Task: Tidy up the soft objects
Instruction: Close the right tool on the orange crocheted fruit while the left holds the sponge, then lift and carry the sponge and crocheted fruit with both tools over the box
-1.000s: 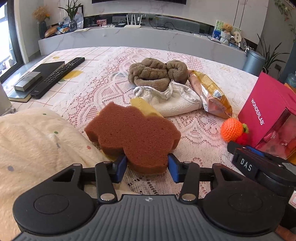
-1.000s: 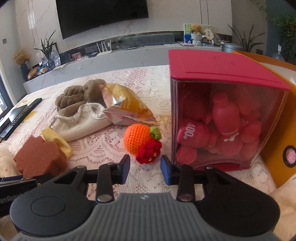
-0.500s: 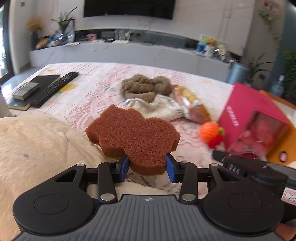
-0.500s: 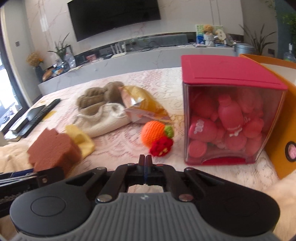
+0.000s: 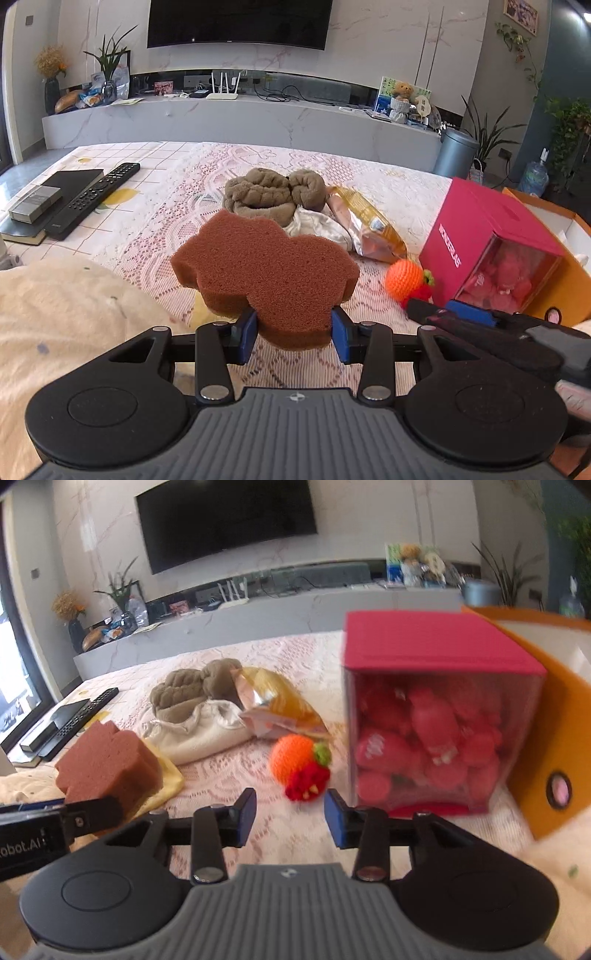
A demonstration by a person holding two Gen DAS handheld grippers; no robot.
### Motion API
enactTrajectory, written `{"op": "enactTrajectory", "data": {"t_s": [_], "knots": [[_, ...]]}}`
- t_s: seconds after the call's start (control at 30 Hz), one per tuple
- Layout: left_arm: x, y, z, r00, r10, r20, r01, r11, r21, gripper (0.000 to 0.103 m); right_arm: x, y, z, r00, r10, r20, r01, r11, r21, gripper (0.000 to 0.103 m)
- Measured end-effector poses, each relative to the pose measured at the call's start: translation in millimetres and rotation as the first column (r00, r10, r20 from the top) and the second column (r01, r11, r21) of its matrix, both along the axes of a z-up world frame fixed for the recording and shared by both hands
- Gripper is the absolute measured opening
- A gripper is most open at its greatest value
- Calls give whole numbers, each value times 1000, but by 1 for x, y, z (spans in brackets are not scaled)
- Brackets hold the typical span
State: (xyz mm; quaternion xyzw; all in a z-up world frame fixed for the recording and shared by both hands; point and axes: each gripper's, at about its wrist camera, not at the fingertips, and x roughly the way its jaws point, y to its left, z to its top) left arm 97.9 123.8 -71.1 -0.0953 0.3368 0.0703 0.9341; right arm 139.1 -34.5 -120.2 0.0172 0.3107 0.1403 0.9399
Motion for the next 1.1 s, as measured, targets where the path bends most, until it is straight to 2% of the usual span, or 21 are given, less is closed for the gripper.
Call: {"op": "enactTrajectory", "data": {"t_s": [0.3, 0.43, 0.57, 0.63, 0.67, 0.77, 1.1], "knots": [[9, 6, -10, 1000, 4, -27, -6, 998, -61, 47, 15, 34, -13, 998, -44, 39, 52, 970, -236, 44], [9, 5, -11, 999, 1, -32, -3, 998, -69, 47, 20, 42, -18, 997, -56, 56, 70, 954, -292, 44], [10, 3, -12, 999, -7, -36, 5, 998, -66, 47, 28, 44, -25, 997, -67, 28, 72, 949, -306, 44], [9, 3, -13, 999, -9, -37, 7, 998, -66, 47, 29, 43, -27, 998, -63, 19, 66, 951, -303, 37], [10, 2, -13, 999, -9, -38, 7, 998, -66, 47, 29, 44, -27, 998, -61, 17, 63, 952, -300, 29], [9, 2, -13, 999, -8, -38, 6, 998, -66, 47, 26, 42, -25, 998, -50, 25, 55, 959, -278, 25], [-3, 4, -7, 1000, 12, 9, -11, 997, -81, 47, -1, 31, -7, 999, 20, 34, -12, 978, -210, 22]]}}
